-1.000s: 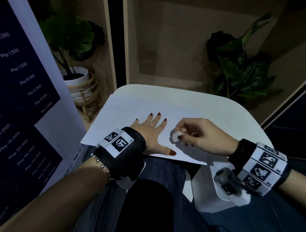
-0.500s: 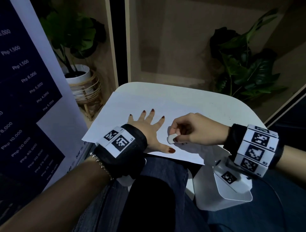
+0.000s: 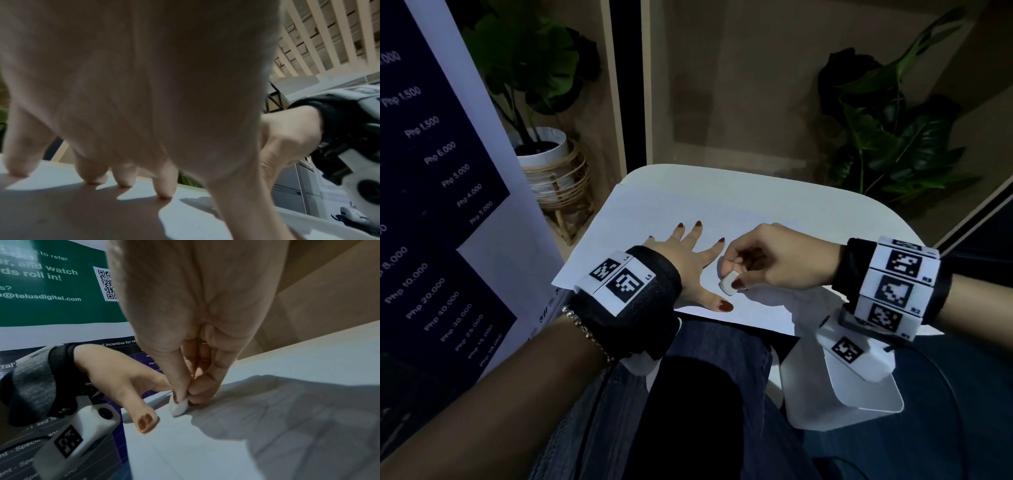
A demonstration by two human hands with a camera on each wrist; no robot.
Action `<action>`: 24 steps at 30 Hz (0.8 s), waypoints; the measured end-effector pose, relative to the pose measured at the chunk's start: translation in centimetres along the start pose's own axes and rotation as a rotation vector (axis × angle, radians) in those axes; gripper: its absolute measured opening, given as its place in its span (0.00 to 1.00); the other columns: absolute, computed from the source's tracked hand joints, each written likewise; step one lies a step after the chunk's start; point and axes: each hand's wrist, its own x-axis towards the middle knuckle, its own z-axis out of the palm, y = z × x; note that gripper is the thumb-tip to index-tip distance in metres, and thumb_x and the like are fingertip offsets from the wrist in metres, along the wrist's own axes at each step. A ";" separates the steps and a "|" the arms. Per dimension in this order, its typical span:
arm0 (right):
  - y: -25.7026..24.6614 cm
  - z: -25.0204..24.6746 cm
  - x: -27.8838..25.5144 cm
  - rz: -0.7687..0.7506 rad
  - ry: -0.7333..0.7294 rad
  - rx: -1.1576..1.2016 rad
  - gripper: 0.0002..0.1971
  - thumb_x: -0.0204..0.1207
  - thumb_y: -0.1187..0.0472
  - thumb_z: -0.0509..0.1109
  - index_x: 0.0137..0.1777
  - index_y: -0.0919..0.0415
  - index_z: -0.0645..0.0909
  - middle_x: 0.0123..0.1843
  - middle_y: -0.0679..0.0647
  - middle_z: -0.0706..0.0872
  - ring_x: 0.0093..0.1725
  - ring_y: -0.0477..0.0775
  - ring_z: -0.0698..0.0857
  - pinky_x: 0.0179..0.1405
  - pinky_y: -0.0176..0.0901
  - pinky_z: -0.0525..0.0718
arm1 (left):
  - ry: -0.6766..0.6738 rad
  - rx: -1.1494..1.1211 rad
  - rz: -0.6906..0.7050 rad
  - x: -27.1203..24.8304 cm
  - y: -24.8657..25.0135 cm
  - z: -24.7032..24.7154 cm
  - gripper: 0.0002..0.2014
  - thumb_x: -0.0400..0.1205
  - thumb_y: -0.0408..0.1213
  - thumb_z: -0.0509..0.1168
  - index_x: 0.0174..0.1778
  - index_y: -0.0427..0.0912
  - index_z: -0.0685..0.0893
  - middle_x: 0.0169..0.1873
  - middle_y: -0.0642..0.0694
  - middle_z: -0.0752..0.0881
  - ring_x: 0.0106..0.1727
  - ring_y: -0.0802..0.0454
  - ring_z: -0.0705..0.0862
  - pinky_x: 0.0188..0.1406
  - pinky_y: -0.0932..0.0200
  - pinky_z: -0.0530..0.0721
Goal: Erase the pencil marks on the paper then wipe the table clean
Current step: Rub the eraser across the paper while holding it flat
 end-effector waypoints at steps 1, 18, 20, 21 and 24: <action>-0.1 0.1 0.1 -0.004 0.005 0.000 0.05 0.74 0.63 0.79 0.48 0.54 0.89 0.42 0.50 0.90 0.42 0.47 0.87 0.54 0.46 0.86 | -0.001 -0.001 0.000 0.0 0.0 0.0 0.53 0.72 0.77 0.56 0.83 0.62 0.31 0.84 0.46 0.29 0.86 0.43 0.34 0.81 0.31 0.50; 0.1 -1.0 -0.2 0.024 -0.022 -0.195 0.04 0.76 0.60 0.76 0.48 0.51 0.88 0.37 0.39 0.88 0.37 0.36 0.83 0.42 0.26 0.77 | -0.005 -0.008 0.004 0.0 -0.1 0.0 0.54 0.72 0.77 0.56 0.83 0.61 0.30 0.83 0.48 0.28 0.85 0.44 0.33 0.80 0.31 0.54; -0.3 -0.3 0.1 -0.006 -0.013 -0.137 0.04 0.76 0.60 0.77 0.48 0.52 0.88 0.38 0.41 0.88 0.37 0.38 0.83 0.44 0.29 0.80 | -0.001 -0.019 0.006 0.1 -0.1 0.0 0.54 0.72 0.77 0.58 0.84 0.62 0.33 0.84 0.48 0.28 0.86 0.44 0.33 0.79 0.30 0.55; -0.6 0.2 0.3 -0.027 -0.013 -0.116 0.04 0.76 0.61 0.77 0.49 0.53 0.88 0.39 0.43 0.89 0.37 0.39 0.83 0.45 0.31 0.81 | -0.005 -0.035 0.006 0.1 -0.1 0.0 0.53 0.72 0.76 0.59 0.84 0.63 0.35 0.84 0.48 0.28 0.85 0.44 0.33 0.79 0.30 0.55; -0.9 0.9 0.9 -0.049 -0.007 -0.101 0.04 0.76 0.61 0.76 0.49 0.54 0.88 0.41 0.48 0.90 0.39 0.44 0.85 0.49 0.38 0.83 | -0.014 -0.050 0.005 0.2 -0.2 0.0 0.53 0.71 0.76 0.60 0.84 0.65 0.37 0.84 0.48 0.28 0.85 0.44 0.32 0.79 0.30 0.54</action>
